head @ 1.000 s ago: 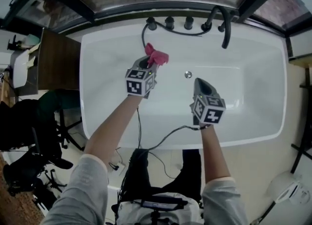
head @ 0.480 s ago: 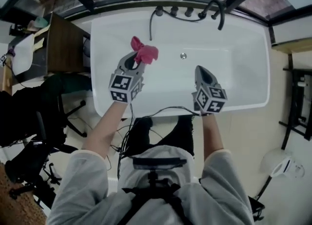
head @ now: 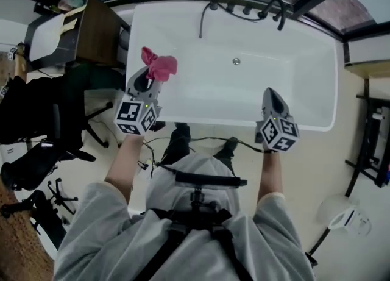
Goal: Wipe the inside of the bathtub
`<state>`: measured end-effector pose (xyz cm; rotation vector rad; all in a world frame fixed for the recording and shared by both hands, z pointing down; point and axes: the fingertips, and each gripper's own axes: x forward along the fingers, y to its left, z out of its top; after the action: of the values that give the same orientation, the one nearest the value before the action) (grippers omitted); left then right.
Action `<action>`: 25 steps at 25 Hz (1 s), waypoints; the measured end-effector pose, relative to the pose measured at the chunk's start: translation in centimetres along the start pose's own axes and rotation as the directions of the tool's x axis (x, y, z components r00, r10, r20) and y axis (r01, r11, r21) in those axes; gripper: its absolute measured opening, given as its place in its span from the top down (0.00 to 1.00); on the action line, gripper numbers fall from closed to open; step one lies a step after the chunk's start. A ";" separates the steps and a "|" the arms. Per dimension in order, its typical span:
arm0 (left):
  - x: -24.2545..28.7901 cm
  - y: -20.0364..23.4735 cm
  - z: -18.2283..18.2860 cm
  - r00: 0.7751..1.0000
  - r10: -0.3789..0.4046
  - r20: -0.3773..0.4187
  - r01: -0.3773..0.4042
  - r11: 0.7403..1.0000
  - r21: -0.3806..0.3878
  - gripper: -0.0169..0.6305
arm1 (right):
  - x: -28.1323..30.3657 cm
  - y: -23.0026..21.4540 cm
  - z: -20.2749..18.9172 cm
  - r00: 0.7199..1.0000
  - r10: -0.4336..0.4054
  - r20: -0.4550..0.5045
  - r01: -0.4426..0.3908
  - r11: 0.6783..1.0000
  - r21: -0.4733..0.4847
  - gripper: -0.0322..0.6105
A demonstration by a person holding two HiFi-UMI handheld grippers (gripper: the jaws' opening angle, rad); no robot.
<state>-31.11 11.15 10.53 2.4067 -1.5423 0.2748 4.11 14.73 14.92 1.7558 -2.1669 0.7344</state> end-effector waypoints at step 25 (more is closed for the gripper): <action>-14.0 -16.5 0.1 0.976 0.209 0.057 -0.208 0.978 -0.018 0.84 | -13.7 -6.4 -0.9 0.982 0.187 0.006 -0.186 0.980 -0.073 0.94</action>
<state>-21.92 29.69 4.23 2.2640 -1.8209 0.2369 13.45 25.74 10.23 1.5418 -2.3594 0.6793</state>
